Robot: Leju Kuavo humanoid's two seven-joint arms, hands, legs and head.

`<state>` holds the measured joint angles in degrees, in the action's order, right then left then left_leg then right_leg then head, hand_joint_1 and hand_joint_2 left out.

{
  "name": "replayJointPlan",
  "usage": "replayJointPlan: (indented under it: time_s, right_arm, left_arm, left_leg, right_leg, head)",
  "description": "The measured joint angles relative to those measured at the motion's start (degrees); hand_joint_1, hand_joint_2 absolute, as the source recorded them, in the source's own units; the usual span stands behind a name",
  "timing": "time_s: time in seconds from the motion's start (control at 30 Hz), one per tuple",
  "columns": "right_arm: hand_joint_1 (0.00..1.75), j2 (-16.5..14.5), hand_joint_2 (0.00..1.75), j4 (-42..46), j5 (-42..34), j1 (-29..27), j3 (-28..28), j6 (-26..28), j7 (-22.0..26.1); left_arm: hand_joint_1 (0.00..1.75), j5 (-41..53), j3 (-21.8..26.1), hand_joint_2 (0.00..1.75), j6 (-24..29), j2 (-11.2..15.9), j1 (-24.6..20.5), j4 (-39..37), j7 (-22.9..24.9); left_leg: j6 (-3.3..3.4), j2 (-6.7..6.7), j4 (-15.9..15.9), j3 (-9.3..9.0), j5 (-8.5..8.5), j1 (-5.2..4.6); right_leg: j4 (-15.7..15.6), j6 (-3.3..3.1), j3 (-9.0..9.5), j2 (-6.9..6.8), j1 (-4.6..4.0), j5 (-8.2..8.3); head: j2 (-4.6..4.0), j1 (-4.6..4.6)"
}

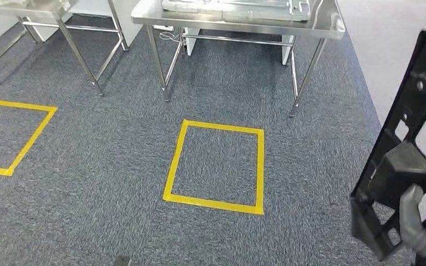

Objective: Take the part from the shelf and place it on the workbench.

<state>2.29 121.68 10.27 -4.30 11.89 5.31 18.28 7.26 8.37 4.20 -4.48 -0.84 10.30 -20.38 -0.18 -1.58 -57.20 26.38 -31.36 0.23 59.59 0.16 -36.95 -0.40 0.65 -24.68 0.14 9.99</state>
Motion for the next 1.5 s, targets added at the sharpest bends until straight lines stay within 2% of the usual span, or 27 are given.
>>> replayJointPlan:
  time_s: [0.07,0.1,0.2,0.23,0.27,0.3,0.37,0.43,0.53,0.6,0.7,0.73,0.77,0.8,0.87,0.9,0.93,1.03,1.1,1.2,1.23,1.27,1.3,1.4,1.43,1.47,1.5]
  right_arm:
    - [1.75,1.3,1.75,-1.5,0.4,2.7,0.0,-0.5,-1.0]
    - [1.75,1.8,1.75,-2.1,0.6,3.9,0.0,-0.7,-1.3]
    - [1.75,3.2,1.75,-4.5,1.4,7.3,-0.3,-1.0,-2.5]
    - [1.75,3.7,1.75,-5.4,1.5,8.3,-0.5,-1.1,-3.0]
    - [1.75,4.3,1.75,-6.3,1.6,9.3,-0.7,-1.1,-3.4]
    - [1.75,4.8,1.75,-7.2,1.6,10.2,-0.9,-1.1,-3.9]
    - [1.75,5.8,1.75,-9.1,1.9,12.5,-1.4,-1.2,-5.0]
    - [1.75,6.9,1.75,-11.6,3.1,15.6,-2.2,-1.7,-6.6]
    - [1.75,9.0,1.75,-17.4,6.8,21.6,-5.1,-3.1,-9.3]
    - [1.75,10.3,1.75,-22.1,8.8,26.7,-7.7,-4.3,-10.5]
    - [1.75,11.5,1.75,-30.1,11.1,35.3,-12.0,-7.0,-11.7]
    - [1.75,11.8,1.75,-33.0,12.1,38.0,-13.7,-8.1,-12.1]
    - [1.75,11.9,1.75,-35.8,13.3,40.5,-15.6,-9.2,-12.4]
    - [1.75,11.9,1.75,-38.5,14.5,43.0,-17.5,-10.2,-12.8]
    - [1.75,11.9,1.75,-43.3,16.3,47.4,-21.2,-11.3,-13.2]
    - [1.75,11.9,1.75,-45.3,16.8,49.3,-22.7,-11.4,-13.3]
    - [1.75,11.9,1.75,-47.0,17.0,50.8,-24.1,-11.6,-13.4]
    - [1.75,11.5,1.75,-50.5,17.4,53.7,-27.0,-13.3,-13.6]
    - [1.75,10.5,1.75,-52.7,18.2,55.9,-29.4,-15.2,-13.8]
    - [1.75,7.3,1.75,-56.5,20.1,58.9,-34.1,-17.8,-14.1]
    - [1.75,6.1,1.75,-57.6,20.7,59.3,-35.7,-18.8,-14.2]
    - [1.75,4.8,1.75,-58.6,21.2,59.5,-37.3,-19.8,-14.2]
    - [1.75,3.7,1.75,-59.6,21.6,59.7,-38.8,-20.7,-14.2]
    - [1.75,0.9,1.75,-61.9,22.0,60.9,-42.4,-22.6,-14.2]
    - [1.75,0.2,1.75,-62.6,21.8,61.6,-43.3,-23.7,-14.1]
    - [1.75,-0.5,1.75,-63.2,21.7,62.4,-44.3,-25.0,-14.0]
    - [1.75,-1.2,1.75,-63.8,21.6,63.1,-45.3,-26.4,-13.9]
  left_arm:
    - [0.0,0.1,0.0,1.75,0.0,0.0,-0.2,0.0,0.1]
    - [0.0,0.1,0.0,1.75,-0.1,0.0,-0.3,0.0,0.2]
    - [0.0,0.7,0.0,1.75,-0.2,0.0,-0.3,0.0,0.5]
    - [0.0,0.9,0.0,1.75,-0.2,0.1,-0.2,0.0,0.6]
    - [0.0,1.0,0.0,1.75,-0.3,0.1,0.0,0.0,0.7]
    - [0.0,1.0,0.0,1.75,-0.4,0.1,0.1,0.0,0.8]
    - [0.0,1.1,0.0,1.75,-0.6,0.3,0.2,0.0,0.9]
    - [0.0,1.2,0.0,1.75,-0.9,0.7,0.2,0.0,1.0]
    - [0.0,1.5,0.0,1.75,-1.3,0.9,0.2,0.0,0.9]
    - [0.0,1.7,0.0,1.75,-1.4,1.0,0.1,0.0,0.8]
    - [0.0,1.8,0.0,1.75,-1.5,1.0,-0.2,0.0,0.7]
    - [0.0,1.8,0.0,1.75,-1.6,1.0,-0.2,0.0,0.8]
    - [0.0,1.9,0.0,1.75,-1.7,1.0,-0.2,0.0,0.8]
    - [0.0,1.9,0.0,1.75,-1.8,1.0,-0.1,0.0,0.9]
    - [0.0,2.0,0.0,1.75,-1.9,1.1,-0.1,0.0,1.0]
    - [0.0,2.0,0.0,1.75,-1.9,1.1,-0.1,0.0,1.0]
    - [0.0,2.0,0.0,1.75,-1.9,1.1,-0.2,0.0,1.0]
    - [0.0,2.0,0.0,1.75,-1.9,1.2,-0.2,0.0,1.1]
    - [0.0,2.1,0.0,1.75,-2.0,1.2,-0.1,0.0,1.1]
    - [0.0,2.2,0.0,1.75,-2.1,1.2,-0.3,0.0,1.1]
    - [0.0,2.2,0.0,1.75,-2.1,1.3,-0.3,0.0,1.1]
    - [0.0,2.2,0.0,1.75,-2.2,1.3,-0.4,0.0,1.2]
    - [0.0,2.2,0.0,1.75,-2.2,1.3,-0.4,0.0,1.3]
    - [0.0,2.3,0.0,1.75,-2.4,1.4,-0.3,0.0,1.5]
    - [0.0,2.5,0.0,1.75,-2.4,1.4,-0.3,0.0,1.5]
    - [0.0,2.6,0.0,1.75,-2.5,1.5,-0.3,0.0,1.7]
    - [0.0,2.7,0.0,1.75,-2.5,1.5,-0.3,0.0,1.8]
  left_leg:
    - [-0.48,0.16,-2.1,0.43,-0.24,0.1]
    - [-0.61,0.37,-4.7,1.79,-0.85,0.17]
    - [-0.79,0.94,-15.5,9.04,-4.78,0.28]
    - [-0.78,0.99,-17.4,10.93,-5.44,0.29]
    - [-0.67,1.0,-17.3,11.9,-4.92,0.27]
    - [-0.44,1.02,-15.1,11.86,-3.01,0.19]
    - [0.61,1.04,-7.8,10.4,2.83,-0.23]
    - [1.58,1.07,-2.8,9.52,5.88,-0.81]
    - [2.37,1.01,-0.6,8.59,6.41,-1.06]
    - [2.69,0.95,0.4,7.3,6.69,-0.78]
    - [2.68,0.98,0.7,6.41,6.4,-0.52]
    - [2.53,1.02,0.6,6.12,6.1,-0.4]
    - [2.34,1.06,0.5,5.73,5.74,-0.22]
    - [2.07,1.1,0.4,5.26,5.31,0.02]
    - [1.36,1.2,0.0,4.44,4.27,0.42]
    - [0.92,1.3,-0.2,4.3,3.85,0.54]
    - [0.44,1.41,-0.3,4.35,3.51,0.55]
    - [-0.77,1.55,-0.5,4.28,2.98,0.56]
    - [-1.21,1.53,-3.0,5.36,2.55,0.71]
    - [-1.62,1.53,-13.9,11.84,-0.64,0.84]
    - [-1.61,1.54,-16.7,13.94,-1.74,0.85]
    - [-1.48,1.54,-17.8,15.28,-2.02,0.81]
    - [-1.2,1.54,-16.7,15.69,-0.92,0.71]
    - [0.47,1.53,-5.7,13.29,7.19,-0.1]
    - [0.86,1.49,-3.1,12.54,8.76,-0.4]
    - [1.09,1.47,-1.7,12.17,9.45,-0.62]
    - [1.13,1.47,-1.5,12.03,9.14,-0.75]
  right_leg:
    - [-0.4,-0.81,0.89,0.2,0.14,-0.26]
    - [-0.5,-1.17,1.41,0.23,0.16,-0.48]
    - [-0.6,-1.85,2.48,0.39,-0.07,-1.47]
    - [-0.6,-1.93,2.9,0.59,-0.21,-1.84]
    - [-0.6,-1.96,3.43,0.81,-0.34,-2.22]
    - [-0.6,-1.96,4.06,0.99,-0.48,-2.63]
    - [-0.6,-1.89,5.28,1.2,-0.7,-3.47]
    - [-0.8,-1.44,5.61,1.44,-0.62,-3.91]
    - [-0.3,-0.26,5.6,1.59,-0.31,-3.52]
    - [2.0,0.45,4.74,1.31,-0.17,-4.15]
    - [10.9,1.2,-0.9,0.99,0.4,-7.64]
    - [13.1,1.44,-2.73,0.95,0.64,-8.24]
    - [13.5,1.69,-3.77,0.86,0.88,-7.84]
    - [11.9,1.92,-3.88,0.72,1.13,-6.3]
    - [5.0,2.48,-2.23,0.42,1.63,-1.05]
    - [1.9,2.46,-1.56,0.31,1.61,0.56]
    - [0.1,2.24,-1.22,0.27,1.49,1.65]
    - [-0.6,0.76,-1.0,0.31,1.11,1.55]
    - [-0.8,-0.05,-0.3,0.41,1.17,1.12]
    - [-0.9,-1.1,0.84,0.9,0.78,0.24]
    - [-0.9,-1.33,1.34,1.11,0.53,-0.16]
    - [-0.9,-1.48,1.92,1.29,0.27,-0.59]
    - [-0.8,-1.59,2.6,1.42,-0.01,-1.06]
    - [-0.9,-1.64,4.42,1.45,-0.63,-2.48]
    - [-0.9,-1.51,4.61,1.43,-0.75,-2.83]
    - [-0.9,-1.29,4.67,1.42,-0.8,-3.13]
    - [-0.9,-1.02,4.73,1.43,-0.85,-3.32]
  head:
    - [-0.01,0.0]
    - [-0.02,0.0]
    - [-0.02,0.0]
    - [-0.02,0.0]
    - [-0.02,0.0]
    - [-0.02,0.0]
    - [-0.03,-0.03]
    - [-0.02,-0.09]
    - [-0.02,-0.13]
    - [-0.02,-0.16]
    - [-0.02,-0.17]
    - [-0.02,-0.17]
    - [-0.02,-0.17]
    - [-0.03,-0.17]
    - [-0.03,-0.17]
    - [-0.03,-0.18]
    - [-0.03,-0.17]
    - [-0.02,-0.14]
    - [-0.02,-0.13]
    - [-0.02,-0.12]
    - [-0.02,-0.11]
    - [-0.02,-0.12]
    - [-0.02,-0.13]
    - [-0.03,-0.13]
    - [-0.03,-0.13]
    - [-0.03,-0.13]
    - [-0.02,-0.13]
